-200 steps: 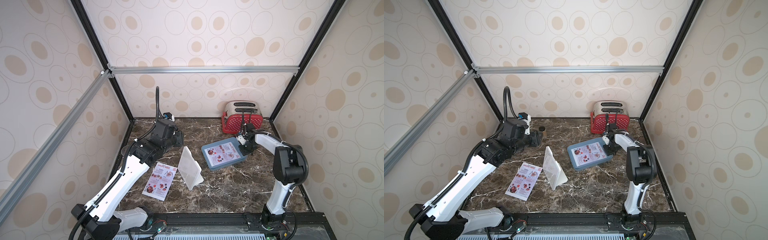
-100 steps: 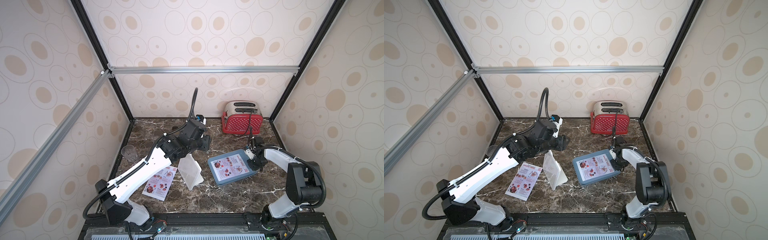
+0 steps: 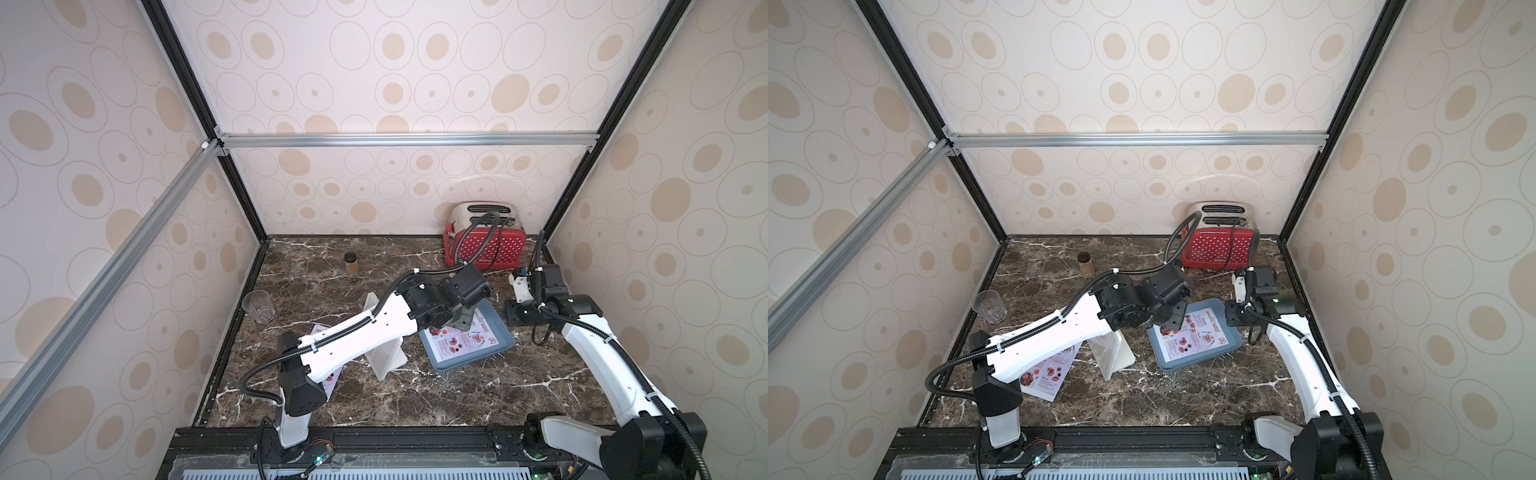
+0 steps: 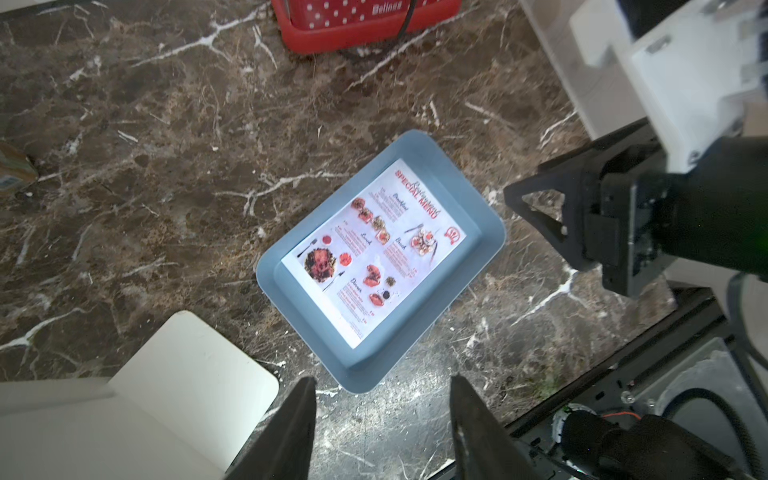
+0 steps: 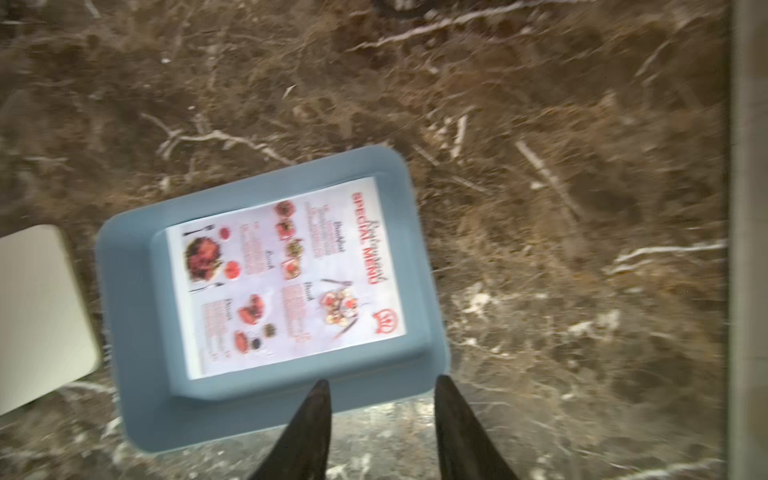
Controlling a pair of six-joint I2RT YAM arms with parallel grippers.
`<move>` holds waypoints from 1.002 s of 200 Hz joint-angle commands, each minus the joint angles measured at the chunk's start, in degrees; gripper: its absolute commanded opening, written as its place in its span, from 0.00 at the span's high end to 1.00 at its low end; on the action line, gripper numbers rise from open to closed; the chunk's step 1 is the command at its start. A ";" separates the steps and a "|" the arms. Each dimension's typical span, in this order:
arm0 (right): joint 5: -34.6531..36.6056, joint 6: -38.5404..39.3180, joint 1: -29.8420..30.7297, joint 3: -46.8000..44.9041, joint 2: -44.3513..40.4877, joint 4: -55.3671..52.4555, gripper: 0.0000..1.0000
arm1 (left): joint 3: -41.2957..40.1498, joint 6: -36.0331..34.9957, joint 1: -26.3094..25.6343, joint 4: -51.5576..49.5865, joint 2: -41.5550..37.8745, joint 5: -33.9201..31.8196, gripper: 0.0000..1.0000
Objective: Replace the menus in the menu holders
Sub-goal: Move the storage box to the center of the board, then pick up the menu from the storage box.
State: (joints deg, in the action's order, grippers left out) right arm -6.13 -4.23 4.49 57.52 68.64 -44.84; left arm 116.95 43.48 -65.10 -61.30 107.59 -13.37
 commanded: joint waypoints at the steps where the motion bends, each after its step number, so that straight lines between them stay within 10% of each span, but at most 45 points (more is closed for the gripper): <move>1: -9.68 -7.32 0.77 -2.75 6.07 0.24 0.60 | 0.61 4.39 -0.31 -7.34 -0.41 -5.63 0.47; 107: 9.18 -3.42 -5.94 -0.44 22.61 3.20 0.58 | -2.08 5.80 1.66 -5.00 10.53 -6.55 0.38; 200: -6.02 -2.07 -6.29 1.83 23.25 6.08 0.47 | -2.49 8.52 6.12 -3.00 17.69 3.06 0.39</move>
State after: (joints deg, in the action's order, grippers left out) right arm -9.21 -6.96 -1.93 56.73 90.45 -38.81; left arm 113.91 49.12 -59.92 -63.16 122.58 -12.40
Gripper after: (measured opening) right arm 0.532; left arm 0.623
